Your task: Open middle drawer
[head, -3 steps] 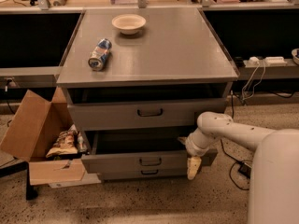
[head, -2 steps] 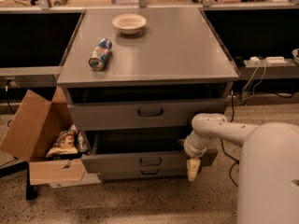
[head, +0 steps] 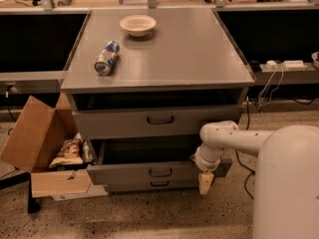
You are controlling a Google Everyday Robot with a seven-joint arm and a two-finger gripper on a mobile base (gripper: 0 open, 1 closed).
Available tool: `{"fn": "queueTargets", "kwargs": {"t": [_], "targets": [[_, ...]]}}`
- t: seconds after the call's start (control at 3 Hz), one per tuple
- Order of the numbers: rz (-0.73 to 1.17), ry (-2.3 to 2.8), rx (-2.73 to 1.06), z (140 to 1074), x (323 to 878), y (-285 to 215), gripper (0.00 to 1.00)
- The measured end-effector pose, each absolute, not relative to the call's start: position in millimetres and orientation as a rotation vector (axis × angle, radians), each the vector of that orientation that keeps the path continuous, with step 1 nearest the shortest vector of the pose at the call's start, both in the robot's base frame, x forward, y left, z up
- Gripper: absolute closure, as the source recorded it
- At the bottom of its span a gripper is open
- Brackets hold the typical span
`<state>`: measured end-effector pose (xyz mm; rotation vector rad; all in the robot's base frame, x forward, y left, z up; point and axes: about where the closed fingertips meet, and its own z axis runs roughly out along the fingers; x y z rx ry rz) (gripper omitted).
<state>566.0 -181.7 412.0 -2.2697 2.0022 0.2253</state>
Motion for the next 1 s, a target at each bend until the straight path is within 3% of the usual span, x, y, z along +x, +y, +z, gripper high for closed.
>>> {"fn": "queueTargets", "kwargs": {"t": [0.67, 1.0], "targets": [[0.304, 2.012, -2.268, 419.0, 541.8, -181.8, 0.65], [0.313, 2.017, -2.268, 421.8, 539.2, -182.3, 0.94]]}}
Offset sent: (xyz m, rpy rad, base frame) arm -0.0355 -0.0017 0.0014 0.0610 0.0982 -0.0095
